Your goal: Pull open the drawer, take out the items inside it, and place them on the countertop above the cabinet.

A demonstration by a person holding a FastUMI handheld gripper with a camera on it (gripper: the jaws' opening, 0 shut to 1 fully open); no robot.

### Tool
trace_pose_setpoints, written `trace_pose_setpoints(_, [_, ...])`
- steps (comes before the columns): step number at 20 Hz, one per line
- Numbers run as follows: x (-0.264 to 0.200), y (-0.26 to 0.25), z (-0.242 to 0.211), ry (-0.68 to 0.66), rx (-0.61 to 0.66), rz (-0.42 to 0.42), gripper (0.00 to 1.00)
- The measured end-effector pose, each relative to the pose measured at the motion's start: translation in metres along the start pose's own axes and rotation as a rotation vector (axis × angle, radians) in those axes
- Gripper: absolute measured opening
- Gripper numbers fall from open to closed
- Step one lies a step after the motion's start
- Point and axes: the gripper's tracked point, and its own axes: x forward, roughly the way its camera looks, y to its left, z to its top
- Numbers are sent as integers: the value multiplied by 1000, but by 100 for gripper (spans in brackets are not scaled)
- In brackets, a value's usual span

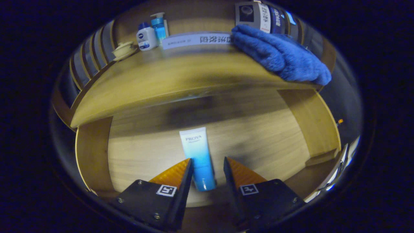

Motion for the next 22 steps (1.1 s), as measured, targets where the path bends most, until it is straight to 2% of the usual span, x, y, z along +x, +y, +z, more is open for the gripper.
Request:
trace_pose_setpoints(2, [2,1,2,14,14,8,56])
trace_pose_setpoints(6, [15,5,-18,130,17,18,56])
trace_pose_setpoints(8, [10,4,-12,107,9,7,47])
trace_pose_setpoints(10, [10,9,-7,84,4,29,42])
trace_pose_setpoints(12, [10,7,-5,54,8,45,42])
trace_pose_setpoints(17, [1,5,12,-12,-5,-19,42])
trace_pose_setpoints(22, [-54,-9,28,-148,-18,-70,42])
